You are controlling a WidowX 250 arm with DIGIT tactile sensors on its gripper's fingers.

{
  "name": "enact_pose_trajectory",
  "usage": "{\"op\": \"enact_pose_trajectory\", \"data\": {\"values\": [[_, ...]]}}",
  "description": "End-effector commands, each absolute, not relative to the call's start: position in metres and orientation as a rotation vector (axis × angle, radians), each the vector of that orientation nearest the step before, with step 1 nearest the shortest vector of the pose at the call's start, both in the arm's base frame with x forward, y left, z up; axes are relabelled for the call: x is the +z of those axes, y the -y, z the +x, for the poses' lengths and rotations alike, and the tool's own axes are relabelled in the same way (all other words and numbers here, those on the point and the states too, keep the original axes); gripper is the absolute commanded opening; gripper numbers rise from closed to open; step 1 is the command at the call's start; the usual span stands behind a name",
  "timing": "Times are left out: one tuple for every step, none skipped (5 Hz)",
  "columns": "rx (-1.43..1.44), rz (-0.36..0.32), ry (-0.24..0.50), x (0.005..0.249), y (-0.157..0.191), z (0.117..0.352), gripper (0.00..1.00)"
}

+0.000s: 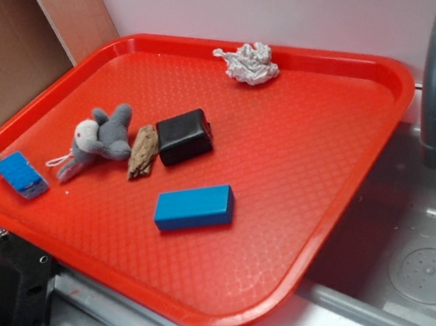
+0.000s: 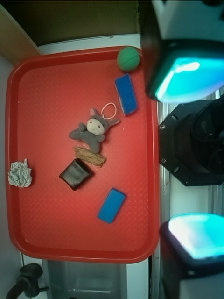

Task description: Grab the blue block.

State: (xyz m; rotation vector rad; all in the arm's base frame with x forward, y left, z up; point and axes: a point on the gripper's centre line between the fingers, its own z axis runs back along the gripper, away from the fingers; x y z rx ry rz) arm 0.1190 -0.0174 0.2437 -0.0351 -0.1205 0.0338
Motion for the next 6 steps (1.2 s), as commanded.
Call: {"op": "enact_pose_trajectory", "data": {"values": [[0.034, -0.035, 0.121, 0.244, 0.017, 0.119, 1.0], [-0.217, -0.027, 0.129, 0.194, 0.032, 0.135, 1.0], [-0.468, -0.037, 0.179, 0.145, 0.058, 0.139, 1.0], [-0.692, -0.034, 0.164, 0.101, 0.071, 0.14, 1.0], [-0.805, -0.04, 0.122, 0.061, 0.086, 0.162, 1.0], [-0.863, -0.025, 0.078, 0.033, 0.104, 0.177, 1.0]]}}
